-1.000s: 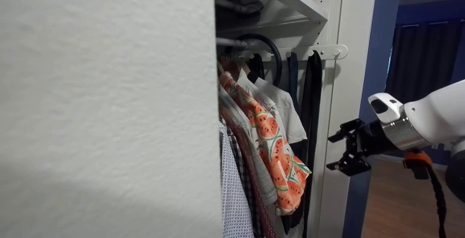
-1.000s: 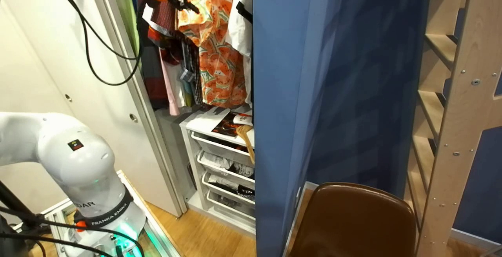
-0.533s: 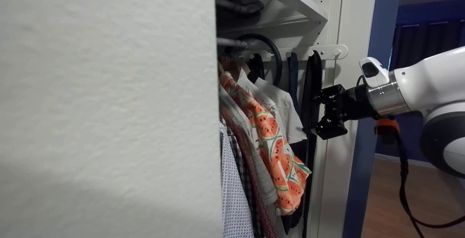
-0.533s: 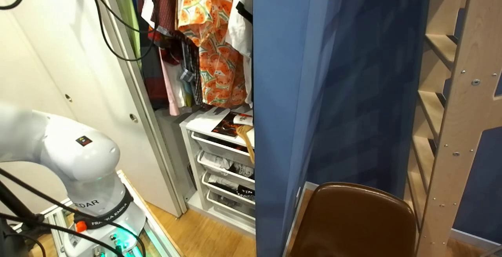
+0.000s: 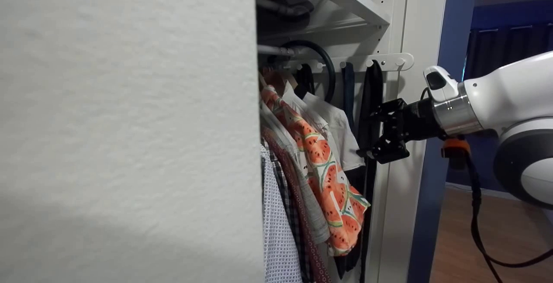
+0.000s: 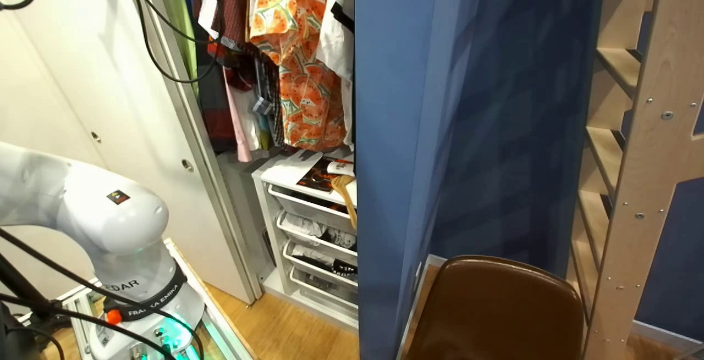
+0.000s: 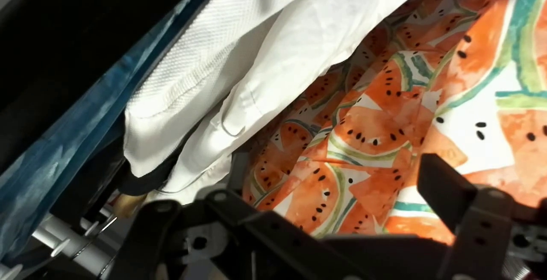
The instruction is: Hang two shirts on the first and second hooks, respectively
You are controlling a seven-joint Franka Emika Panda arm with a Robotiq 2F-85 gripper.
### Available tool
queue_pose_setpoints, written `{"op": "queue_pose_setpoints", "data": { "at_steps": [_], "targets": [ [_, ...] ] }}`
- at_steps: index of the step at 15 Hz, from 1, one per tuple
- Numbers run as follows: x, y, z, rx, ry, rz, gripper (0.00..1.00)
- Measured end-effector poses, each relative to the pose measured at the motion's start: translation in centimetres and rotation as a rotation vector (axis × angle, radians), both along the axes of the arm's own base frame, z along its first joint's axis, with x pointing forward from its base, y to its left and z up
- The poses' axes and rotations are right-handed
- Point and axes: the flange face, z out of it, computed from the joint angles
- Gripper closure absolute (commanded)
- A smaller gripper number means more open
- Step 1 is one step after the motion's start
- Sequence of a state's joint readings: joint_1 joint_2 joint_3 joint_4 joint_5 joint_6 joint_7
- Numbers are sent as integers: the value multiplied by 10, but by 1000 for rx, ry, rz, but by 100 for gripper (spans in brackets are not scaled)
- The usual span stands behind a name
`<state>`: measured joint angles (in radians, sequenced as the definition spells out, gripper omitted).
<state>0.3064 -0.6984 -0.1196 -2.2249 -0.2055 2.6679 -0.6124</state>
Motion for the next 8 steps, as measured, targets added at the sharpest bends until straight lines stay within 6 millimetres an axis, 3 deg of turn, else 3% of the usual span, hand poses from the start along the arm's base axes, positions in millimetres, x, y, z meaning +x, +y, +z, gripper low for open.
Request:
{"op": "queue_pose_setpoints", "data": {
  "at_steps": [4, 8],
  "targets": [
    [10, -3, 7, 116, -47, -42, 0],
    [41, 3, 25, 300, -123, -81, 0]
  ]
}}
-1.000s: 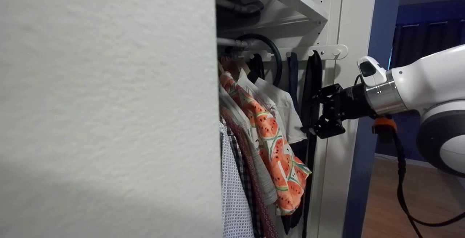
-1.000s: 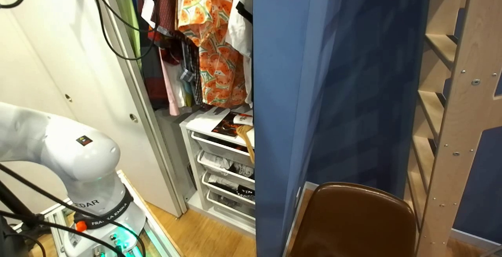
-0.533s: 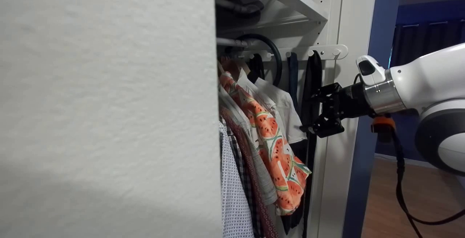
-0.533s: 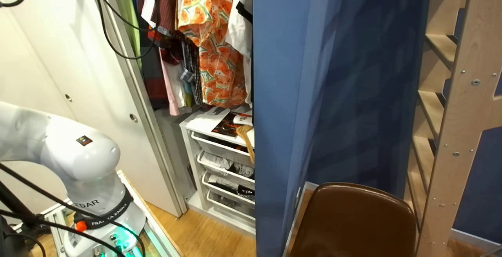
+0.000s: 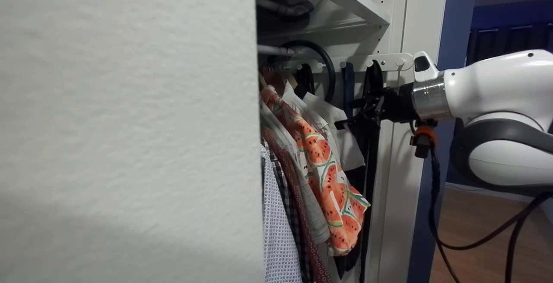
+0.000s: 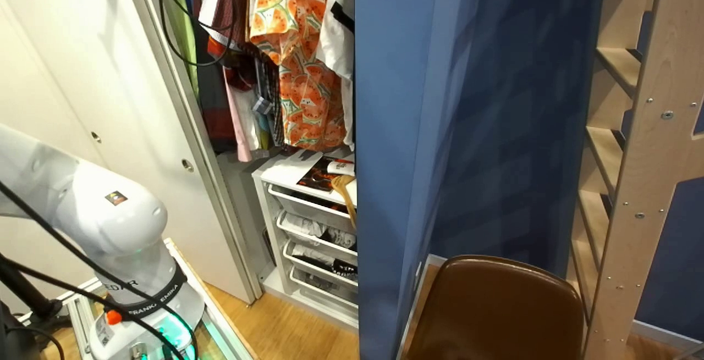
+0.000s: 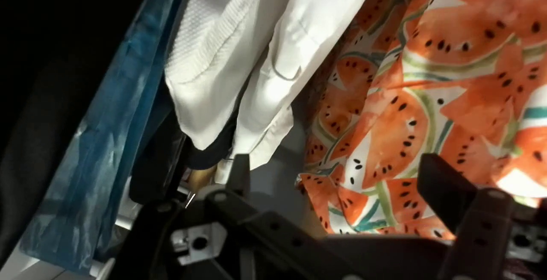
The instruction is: Hang two shirts on the first and second hooks, respectively
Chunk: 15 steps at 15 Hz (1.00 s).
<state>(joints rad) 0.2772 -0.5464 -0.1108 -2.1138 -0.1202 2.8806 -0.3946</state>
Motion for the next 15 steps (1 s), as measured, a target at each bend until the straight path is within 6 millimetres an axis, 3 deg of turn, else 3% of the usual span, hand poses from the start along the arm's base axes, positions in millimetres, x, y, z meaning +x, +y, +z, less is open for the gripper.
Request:
{"op": "queue_pose_setpoints", "data": {
  "at_steps": [8, 15],
  "targets": [
    [64, 28, 5, 209, 26, -21, 0],
    [72, 31, 18, 210, -18, -13, 0]
  ]
}}
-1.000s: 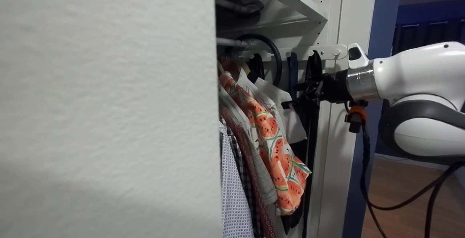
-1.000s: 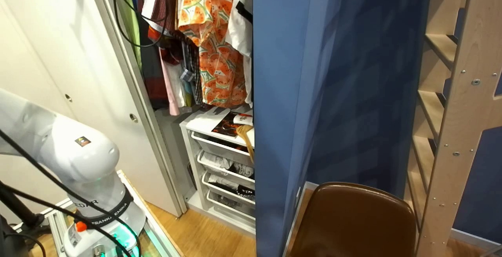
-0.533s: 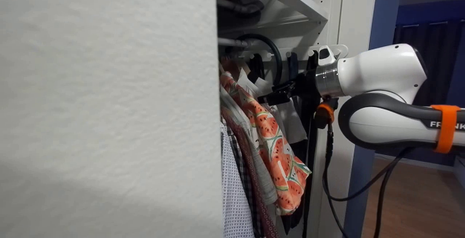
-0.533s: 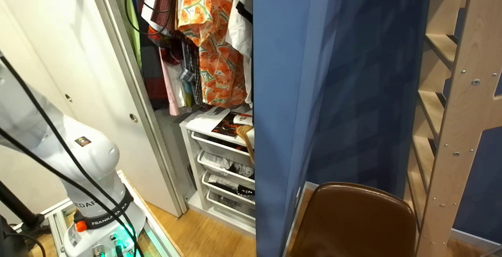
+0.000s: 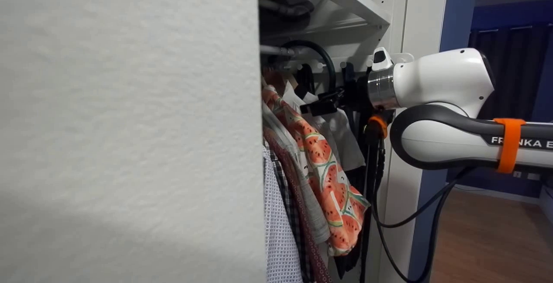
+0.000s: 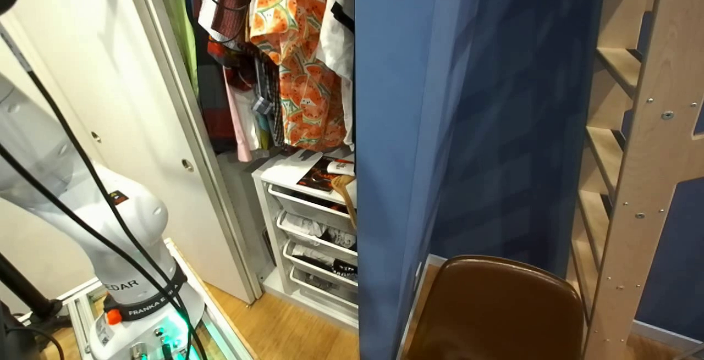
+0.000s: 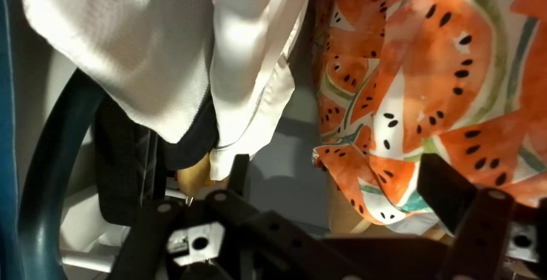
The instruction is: Hang two shirts on the first and second hooks, respectively
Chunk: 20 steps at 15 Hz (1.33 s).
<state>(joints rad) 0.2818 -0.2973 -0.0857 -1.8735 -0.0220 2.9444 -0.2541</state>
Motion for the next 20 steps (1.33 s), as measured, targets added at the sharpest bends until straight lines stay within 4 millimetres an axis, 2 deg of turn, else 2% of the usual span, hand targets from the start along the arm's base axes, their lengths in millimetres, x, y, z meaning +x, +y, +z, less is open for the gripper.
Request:
{"op": "queue_pose_setpoints", "data": {
  "at_steps": [8, 15, 20],
  "targets": [
    [11, -5, 3, 133, -2, -33, 0],
    [39, -4, -1, 236, 48, -68, 0],
    [57, -17, 6, 241, 26, -98, 0]
  ]
}}
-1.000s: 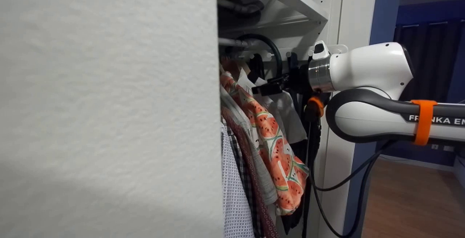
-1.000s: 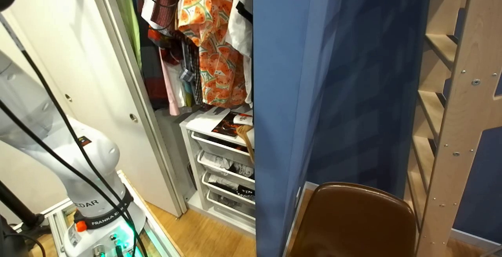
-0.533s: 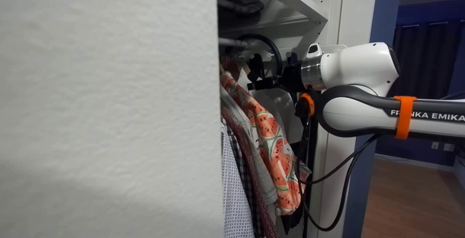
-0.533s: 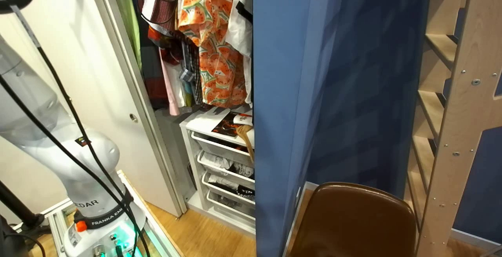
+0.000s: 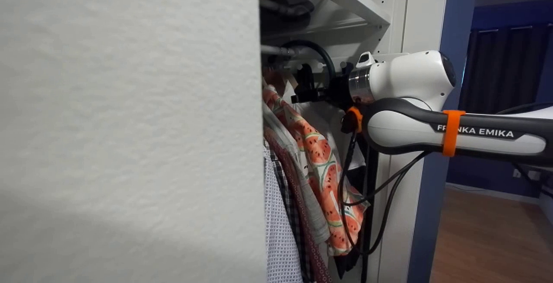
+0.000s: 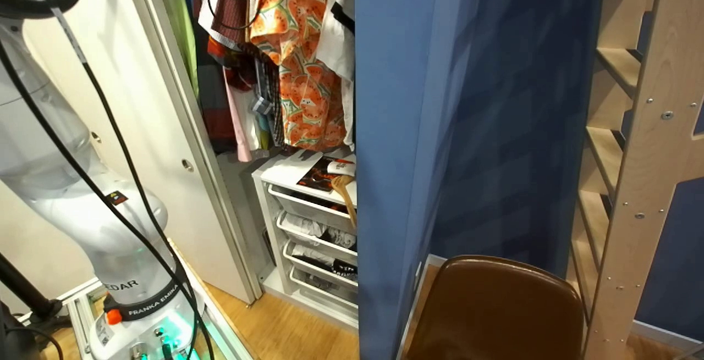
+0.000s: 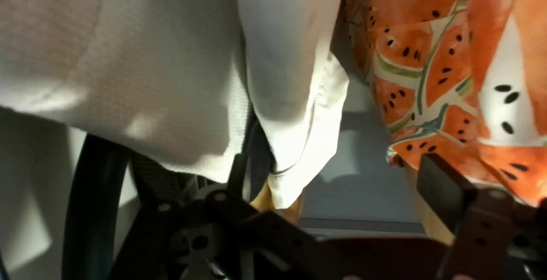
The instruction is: Hang two shirts on the first and second hooks, respectively
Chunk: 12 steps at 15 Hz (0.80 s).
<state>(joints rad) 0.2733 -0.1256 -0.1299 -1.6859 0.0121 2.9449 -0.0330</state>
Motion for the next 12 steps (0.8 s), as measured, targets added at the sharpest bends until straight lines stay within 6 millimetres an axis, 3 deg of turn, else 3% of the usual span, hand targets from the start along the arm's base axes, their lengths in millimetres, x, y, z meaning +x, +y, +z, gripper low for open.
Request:
{"op": "queue_pose_setpoints", "data": {
  "at_steps": [4, 6, 12],
  "targets": [
    [14, -4, -6, 9, 9, -9, 3],
    [21, -2, -11, 25, 18, -5, 27],
    [34, 3, -14, 75, 12, 19, 68]
  ]
}}
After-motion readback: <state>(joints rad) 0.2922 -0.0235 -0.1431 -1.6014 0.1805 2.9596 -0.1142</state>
